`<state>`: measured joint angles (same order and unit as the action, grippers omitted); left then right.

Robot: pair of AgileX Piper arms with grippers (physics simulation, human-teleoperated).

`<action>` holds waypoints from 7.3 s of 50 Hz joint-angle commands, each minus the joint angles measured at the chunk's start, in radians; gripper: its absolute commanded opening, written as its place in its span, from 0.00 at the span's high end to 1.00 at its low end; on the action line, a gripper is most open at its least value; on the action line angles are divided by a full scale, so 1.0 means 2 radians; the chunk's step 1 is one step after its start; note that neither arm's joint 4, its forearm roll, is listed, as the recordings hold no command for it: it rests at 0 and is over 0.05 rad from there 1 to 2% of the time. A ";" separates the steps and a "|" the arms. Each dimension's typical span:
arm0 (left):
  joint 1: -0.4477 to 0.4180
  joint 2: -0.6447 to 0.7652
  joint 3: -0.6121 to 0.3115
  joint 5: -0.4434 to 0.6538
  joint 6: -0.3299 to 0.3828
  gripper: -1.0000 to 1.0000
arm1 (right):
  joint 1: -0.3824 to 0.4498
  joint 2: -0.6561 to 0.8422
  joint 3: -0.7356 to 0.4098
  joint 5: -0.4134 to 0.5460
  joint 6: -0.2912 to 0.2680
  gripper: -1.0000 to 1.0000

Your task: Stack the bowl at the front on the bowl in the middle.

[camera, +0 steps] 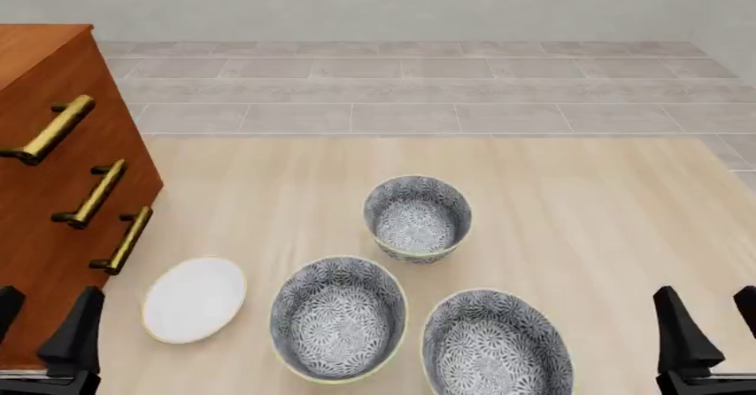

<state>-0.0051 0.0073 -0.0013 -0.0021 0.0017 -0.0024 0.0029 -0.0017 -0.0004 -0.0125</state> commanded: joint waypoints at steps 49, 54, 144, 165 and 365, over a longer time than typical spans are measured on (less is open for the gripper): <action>-0.004 0.023 0.000 -0.010 0.017 0.00 | 0.084 0.424 -0.161 -0.069 -0.009 0.00; -0.008 0.021 0.000 -0.007 0.018 0.00 | 0.099 0.462 -0.192 -0.055 -0.012 0.00; -0.016 0.003 0.000 0.015 0.007 0.00 | 0.151 0.901 -0.575 0.122 -0.028 0.00; -0.014 0.004 0.000 0.014 0.006 0.00 | 0.161 0.926 -0.576 0.103 -0.035 0.00; -0.020 0.010 0.001 0.021 0.015 0.00 | 0.360 0.609 -0.454 0.136 0.112 1.00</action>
<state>-0.0417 0.0282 -0.0002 0.0351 0.0305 0.6736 1.2422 -0.9316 0.2801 0.1892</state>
